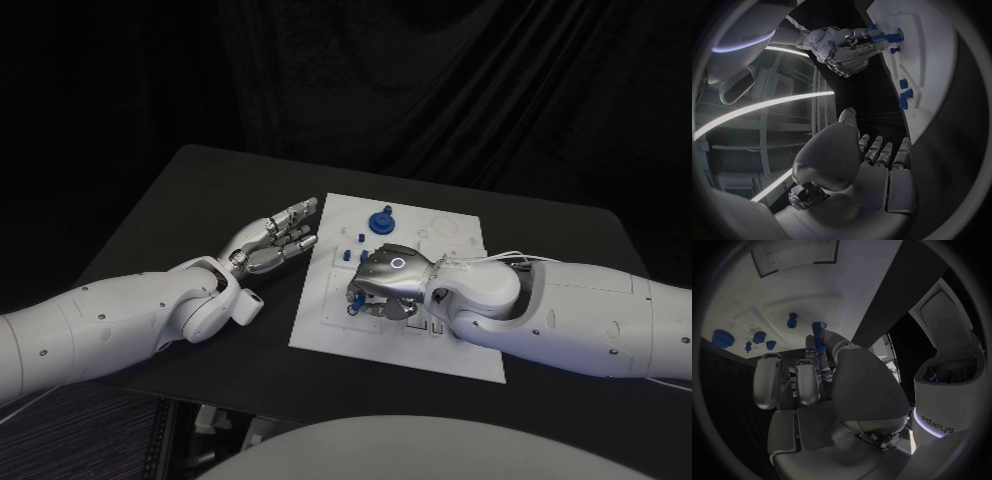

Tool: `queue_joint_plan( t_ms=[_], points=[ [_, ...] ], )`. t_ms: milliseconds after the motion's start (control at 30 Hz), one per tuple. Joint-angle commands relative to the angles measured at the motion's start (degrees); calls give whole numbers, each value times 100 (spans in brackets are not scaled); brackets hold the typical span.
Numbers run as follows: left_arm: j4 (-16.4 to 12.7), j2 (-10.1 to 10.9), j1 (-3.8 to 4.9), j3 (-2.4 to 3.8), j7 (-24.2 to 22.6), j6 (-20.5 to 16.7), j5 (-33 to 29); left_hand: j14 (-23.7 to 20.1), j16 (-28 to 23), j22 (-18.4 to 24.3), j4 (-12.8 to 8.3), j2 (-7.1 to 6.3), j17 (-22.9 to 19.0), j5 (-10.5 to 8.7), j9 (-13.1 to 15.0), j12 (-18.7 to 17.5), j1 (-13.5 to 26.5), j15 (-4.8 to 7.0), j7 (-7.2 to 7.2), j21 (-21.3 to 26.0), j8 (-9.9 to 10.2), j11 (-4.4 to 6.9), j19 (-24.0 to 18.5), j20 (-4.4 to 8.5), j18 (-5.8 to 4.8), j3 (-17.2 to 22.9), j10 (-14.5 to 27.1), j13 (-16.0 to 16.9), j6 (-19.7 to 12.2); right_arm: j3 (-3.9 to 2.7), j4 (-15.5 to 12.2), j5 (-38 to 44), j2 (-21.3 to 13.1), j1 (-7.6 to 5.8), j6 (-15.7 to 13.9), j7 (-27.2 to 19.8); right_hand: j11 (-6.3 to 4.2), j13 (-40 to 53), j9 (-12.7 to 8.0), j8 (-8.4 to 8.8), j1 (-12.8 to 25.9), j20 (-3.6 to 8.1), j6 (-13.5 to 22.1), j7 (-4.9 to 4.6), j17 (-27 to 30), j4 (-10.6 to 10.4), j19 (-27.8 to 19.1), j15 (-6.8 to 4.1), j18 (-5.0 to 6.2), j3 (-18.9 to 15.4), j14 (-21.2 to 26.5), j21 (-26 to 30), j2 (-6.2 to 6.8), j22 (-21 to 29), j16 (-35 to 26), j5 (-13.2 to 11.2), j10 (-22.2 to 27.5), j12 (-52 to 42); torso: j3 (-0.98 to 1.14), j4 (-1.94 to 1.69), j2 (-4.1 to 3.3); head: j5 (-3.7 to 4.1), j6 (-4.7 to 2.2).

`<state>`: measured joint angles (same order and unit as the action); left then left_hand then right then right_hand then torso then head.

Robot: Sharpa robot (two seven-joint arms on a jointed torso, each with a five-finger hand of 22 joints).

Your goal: Assemble the parts on the task board

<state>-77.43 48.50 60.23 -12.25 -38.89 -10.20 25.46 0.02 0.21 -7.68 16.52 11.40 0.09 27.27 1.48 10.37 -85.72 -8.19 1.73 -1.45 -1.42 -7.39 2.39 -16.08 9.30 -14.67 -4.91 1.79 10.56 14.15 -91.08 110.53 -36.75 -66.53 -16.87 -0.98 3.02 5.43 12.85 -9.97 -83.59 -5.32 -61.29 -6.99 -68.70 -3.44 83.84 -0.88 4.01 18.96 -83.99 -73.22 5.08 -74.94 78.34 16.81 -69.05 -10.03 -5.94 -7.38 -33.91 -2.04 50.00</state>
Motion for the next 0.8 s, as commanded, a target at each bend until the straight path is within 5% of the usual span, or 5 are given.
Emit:
queue_joint_plan(
  t_ms=[33, 800],
  points=[
    [-1, -14, -16, 5, -494, 71, -30, -2, -21, 3, -12, 56, -9, -17, 9, 0, 1, -35, -7, -9, -24, -30, -4, -32, 93, 17, 2, 3, 34, 3, 15, 61, 10, 34, 84, 60, 16, -11, 473, -26, -14, 52, -5, 22, 6, 27, -7, -32, -34, -3, -97, 25, -52, -1020, -21, -2, -33, -14, 5, 7, 2, -9, 0],
    [4, -16, -38, 5, -467, 91, -30, -2, -21, 7, -8, 65, -9, -11, 9, -1, 9, -35, -16, -8, -24, -36, -5, -32, 93, 18, 3, 2, 38, 2, 66, 46, 85, 84, 34, 61, 15, -4, 479, -16, -16, 52, 4, 21, 44, 37, -20, -33, -28, 5, -84, 54, -56, -1011, -45, -3, -35, -12, 5, -10, 11, 6, 0]
  ],
)
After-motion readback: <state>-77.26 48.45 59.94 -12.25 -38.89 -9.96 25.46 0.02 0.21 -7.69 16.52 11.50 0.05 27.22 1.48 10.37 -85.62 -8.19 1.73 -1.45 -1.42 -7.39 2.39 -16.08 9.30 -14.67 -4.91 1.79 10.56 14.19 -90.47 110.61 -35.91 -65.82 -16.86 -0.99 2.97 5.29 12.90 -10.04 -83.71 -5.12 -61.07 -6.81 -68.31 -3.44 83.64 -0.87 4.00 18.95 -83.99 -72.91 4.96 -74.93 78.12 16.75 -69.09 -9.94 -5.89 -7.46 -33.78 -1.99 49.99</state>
